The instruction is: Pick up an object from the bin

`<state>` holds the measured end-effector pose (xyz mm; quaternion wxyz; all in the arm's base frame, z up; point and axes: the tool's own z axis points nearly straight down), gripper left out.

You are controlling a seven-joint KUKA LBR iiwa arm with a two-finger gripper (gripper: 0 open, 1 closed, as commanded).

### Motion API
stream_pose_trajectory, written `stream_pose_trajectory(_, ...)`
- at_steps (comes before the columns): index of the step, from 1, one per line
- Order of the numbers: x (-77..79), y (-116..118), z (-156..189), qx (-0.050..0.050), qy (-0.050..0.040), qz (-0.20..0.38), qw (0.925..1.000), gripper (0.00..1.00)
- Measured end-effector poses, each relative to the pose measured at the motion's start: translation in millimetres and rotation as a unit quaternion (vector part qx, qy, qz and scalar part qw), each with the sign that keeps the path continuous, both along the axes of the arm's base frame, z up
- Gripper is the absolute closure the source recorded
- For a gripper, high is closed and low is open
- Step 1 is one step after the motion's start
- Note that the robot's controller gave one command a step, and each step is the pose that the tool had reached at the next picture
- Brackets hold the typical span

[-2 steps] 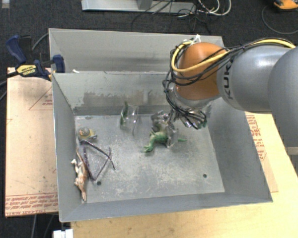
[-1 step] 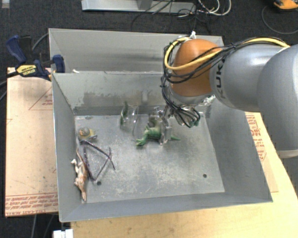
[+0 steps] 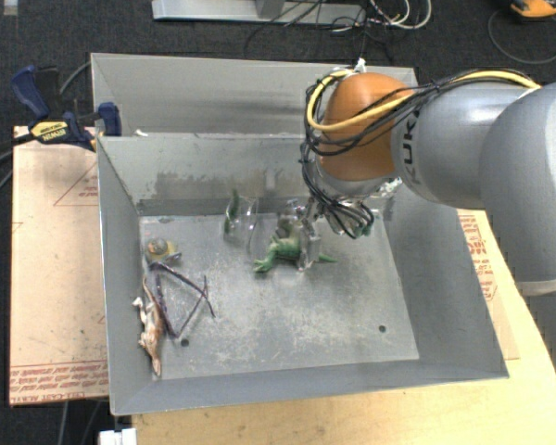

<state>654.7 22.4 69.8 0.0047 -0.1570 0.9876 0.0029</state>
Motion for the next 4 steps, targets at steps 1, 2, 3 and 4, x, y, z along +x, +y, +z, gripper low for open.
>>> stream_pose_trajectory(1, 3.6, -21, 27, 0.0, -0.0029, 0.003, 1.0, 1.0)
stream_pose_trajectory(2, -4.8, -34, -2, 0.001, 0.0005, 0.001, 1.0, 1.0)
stream_pose_trajectory(3, 3.0, -58, 53, 0.0, -0.0071, 0.001, 1.0, 1.0)
stream_pose_trajectory(4, 0.5, -49, -3, 0.002, 0.0022, -0.017, 0.9999, 1.0)
